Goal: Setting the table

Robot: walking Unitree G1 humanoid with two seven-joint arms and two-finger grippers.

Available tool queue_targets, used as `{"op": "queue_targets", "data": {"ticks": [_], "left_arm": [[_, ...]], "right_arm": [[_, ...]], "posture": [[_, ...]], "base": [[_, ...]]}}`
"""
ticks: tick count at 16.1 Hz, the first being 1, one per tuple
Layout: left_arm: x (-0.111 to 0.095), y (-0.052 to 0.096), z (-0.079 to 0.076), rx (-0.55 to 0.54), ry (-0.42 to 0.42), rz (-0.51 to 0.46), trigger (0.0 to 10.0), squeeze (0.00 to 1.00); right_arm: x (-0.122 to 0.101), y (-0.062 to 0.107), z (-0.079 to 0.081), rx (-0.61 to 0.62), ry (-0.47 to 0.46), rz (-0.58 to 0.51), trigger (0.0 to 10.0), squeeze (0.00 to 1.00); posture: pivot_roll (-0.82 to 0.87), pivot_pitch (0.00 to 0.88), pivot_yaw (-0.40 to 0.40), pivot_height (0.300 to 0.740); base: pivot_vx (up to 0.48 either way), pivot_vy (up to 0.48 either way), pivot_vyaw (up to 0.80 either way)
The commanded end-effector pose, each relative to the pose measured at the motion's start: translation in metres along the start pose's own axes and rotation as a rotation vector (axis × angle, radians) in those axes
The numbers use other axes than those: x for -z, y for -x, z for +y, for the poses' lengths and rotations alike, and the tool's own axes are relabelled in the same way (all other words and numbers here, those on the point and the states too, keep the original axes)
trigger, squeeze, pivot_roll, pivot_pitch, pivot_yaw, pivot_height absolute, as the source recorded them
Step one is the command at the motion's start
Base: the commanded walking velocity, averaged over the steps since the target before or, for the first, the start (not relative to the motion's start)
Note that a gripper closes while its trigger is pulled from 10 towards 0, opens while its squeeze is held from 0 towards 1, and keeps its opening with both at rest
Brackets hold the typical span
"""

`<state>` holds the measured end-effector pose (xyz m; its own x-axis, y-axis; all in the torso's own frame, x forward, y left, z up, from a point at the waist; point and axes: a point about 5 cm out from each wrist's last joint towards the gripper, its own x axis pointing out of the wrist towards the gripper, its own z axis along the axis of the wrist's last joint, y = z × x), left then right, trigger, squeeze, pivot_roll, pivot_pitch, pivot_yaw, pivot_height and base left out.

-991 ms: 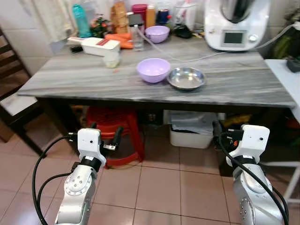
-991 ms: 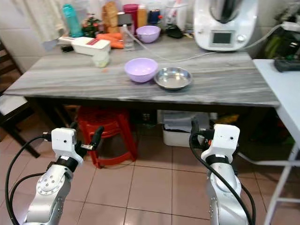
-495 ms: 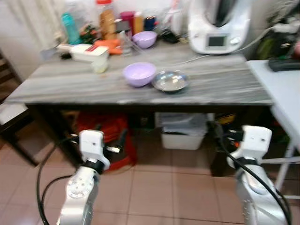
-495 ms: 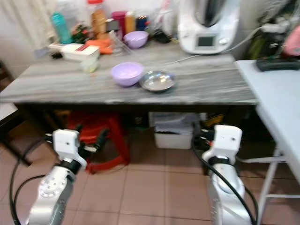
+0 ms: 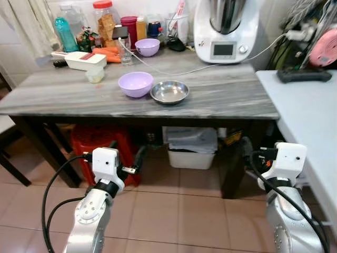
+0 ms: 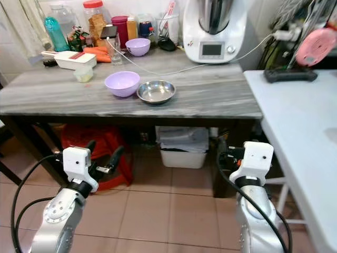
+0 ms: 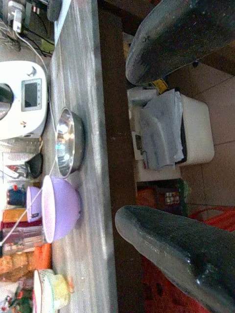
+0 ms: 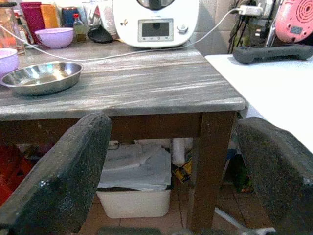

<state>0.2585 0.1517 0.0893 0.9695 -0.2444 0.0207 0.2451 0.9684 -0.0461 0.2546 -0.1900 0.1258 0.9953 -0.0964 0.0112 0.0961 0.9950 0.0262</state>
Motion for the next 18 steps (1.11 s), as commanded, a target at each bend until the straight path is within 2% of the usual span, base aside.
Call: {"op": "queue_targets", "data": {"ticks": [1,18], "left_arm": [[-0.0036,0.0001,0.0051,-0.006,-0.009,-0.006,10.0,0.0],[-0.0031,0.002,0.0065,0.015,-0.017,0.002,10.0,0.0]], "right_arm": [[-0.0028,-0.0003,0.0044,-0.018,-0.006,-0.008,10.0,0.0],[-0.0037,-0.0028,0.0067,-0.033,-0.015,-0.015,10.0,0.0]], "posture": [[-0.07,0.0,0.058,0.74],[-0.06,0.0,0.057,0.74]], "base": [[0.0,-0.416,0.0],[0.0,-0.425,0.0]]}}
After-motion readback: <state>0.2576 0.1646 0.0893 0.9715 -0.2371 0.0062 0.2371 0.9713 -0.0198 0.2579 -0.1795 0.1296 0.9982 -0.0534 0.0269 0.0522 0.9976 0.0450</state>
